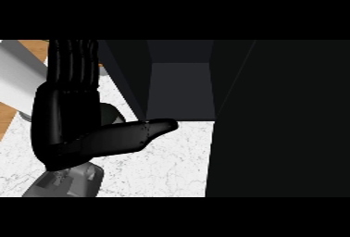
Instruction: Pick up the wine, place it into the cabinet and close the cabinet
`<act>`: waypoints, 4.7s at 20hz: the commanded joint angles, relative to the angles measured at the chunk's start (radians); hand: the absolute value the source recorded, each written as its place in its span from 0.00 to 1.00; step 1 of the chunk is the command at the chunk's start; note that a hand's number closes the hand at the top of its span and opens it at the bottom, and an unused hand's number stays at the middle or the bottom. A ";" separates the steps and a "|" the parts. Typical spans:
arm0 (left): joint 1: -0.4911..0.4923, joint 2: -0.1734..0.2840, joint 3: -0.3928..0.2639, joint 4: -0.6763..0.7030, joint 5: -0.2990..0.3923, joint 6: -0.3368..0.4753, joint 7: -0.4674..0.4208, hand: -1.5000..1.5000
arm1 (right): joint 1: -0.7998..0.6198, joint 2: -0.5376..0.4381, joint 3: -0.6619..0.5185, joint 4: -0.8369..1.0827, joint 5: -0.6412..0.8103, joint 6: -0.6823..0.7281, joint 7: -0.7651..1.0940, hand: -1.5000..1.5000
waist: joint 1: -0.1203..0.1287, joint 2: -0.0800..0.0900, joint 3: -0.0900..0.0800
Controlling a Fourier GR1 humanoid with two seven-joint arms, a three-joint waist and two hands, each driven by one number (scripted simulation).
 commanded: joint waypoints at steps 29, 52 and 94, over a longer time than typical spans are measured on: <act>-0.006 0.048 -0.008 -0.219 -0.330 0.100 0.384 0.00 | -0.025 -0.024 0.157 -0.284 0.089 -0.152 0.249 0.00 | -0.006 -0.002 0.000; 0.348 0.138 0.288 -0.238 0.080 -0.057 0.074 0.00 | -0.107 -0.082 0.106 -0.295 0.034 -0.203 0.316 0.00 | -0.010 0.001 -0.002; 0.246 0.090 0.523 0.816 0.349 -0.380 -0.687 0.00 | -0.110 -0.133 0.142 -0.306 0.066 -0.242 0.305 0.00 | -0.018 0.002 -0.001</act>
